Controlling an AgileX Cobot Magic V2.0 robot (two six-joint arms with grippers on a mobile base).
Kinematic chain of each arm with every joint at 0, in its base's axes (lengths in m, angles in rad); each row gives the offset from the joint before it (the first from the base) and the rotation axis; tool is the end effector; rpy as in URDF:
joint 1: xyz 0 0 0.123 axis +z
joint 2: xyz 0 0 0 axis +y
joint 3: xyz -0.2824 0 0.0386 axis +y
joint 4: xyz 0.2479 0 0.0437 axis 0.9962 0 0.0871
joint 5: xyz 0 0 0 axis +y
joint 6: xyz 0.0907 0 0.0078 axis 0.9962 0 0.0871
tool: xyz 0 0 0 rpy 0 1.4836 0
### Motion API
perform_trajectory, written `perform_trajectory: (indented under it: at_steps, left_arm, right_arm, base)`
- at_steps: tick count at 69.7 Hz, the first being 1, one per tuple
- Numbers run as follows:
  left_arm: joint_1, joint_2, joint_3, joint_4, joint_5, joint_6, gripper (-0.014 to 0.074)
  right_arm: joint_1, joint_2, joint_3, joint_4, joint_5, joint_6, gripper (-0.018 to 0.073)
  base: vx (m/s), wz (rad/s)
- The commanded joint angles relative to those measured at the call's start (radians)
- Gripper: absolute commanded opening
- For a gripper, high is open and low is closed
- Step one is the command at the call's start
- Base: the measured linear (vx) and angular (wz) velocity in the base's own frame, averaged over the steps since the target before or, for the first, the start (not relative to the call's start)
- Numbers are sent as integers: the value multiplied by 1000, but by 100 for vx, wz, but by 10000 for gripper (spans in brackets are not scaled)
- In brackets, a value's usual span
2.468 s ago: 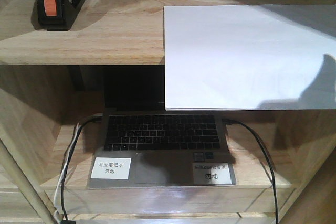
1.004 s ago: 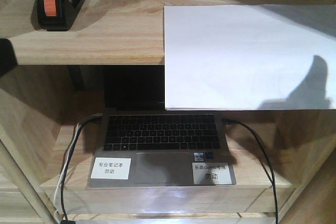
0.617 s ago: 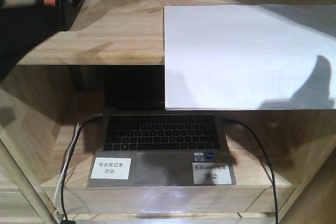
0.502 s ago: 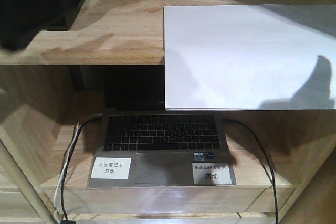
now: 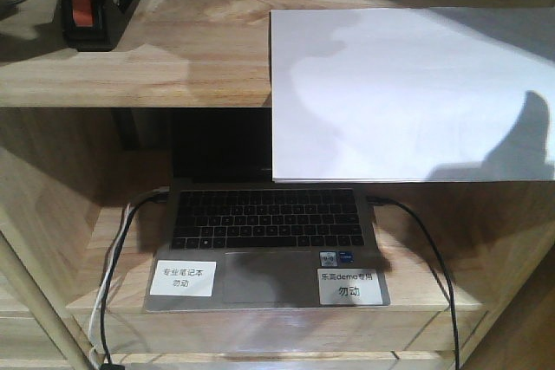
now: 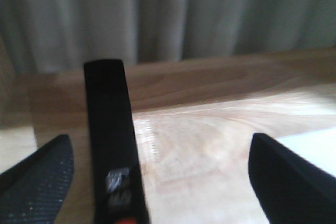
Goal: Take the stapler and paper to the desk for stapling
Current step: 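Move the left gripper over the black stapler and lower onto it, then close the left gripper on the stapler and lift it off the shelf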
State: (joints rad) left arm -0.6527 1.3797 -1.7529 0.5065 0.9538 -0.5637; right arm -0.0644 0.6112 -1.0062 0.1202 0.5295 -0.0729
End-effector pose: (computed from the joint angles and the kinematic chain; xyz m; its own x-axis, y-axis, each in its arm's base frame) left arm 0.2405 -0.1385 0.5038 -0.3879 0.0071 -0.9217 0.1805 0.9812 -0.0685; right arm 0.0938 -0.0005 0.4483 -0.0439 0.0338 -0.9985 0.0052 0.9994 0.0336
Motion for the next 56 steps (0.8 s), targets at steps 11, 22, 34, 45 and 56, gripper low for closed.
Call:
perform_trajectory:
  at_steps: [11, 22, 34, 45, 56]
  left_arm:
    - [30, 92, -129, 31, 20, -29, 624]
    - [65, 119, -131, 31, 24, -48, 617]
    - [92, 147, -131, 24, 25, -47, 603]
    - [92, 150, -131, 24, 26, -46, 563]
    - [92, 150, -131, 24, 26, -46, 469]
  right_arm:
    - [-5, 9, -23, 3, -72, -6, 307]
    - [-5, 9, -23, 3, -71, -6, 307]
    - [-5, 9, -23, 3, -71, -6, 307]
    - [-5, 9, -23, 3, -71, -6, 307]
    - [-5, 9, -23, 3, -71, -6, 307]
  base:
    - [0, 0]
    - [0, 0]
    - [0, 0]
    - [0, 0]
    - [0, 0]
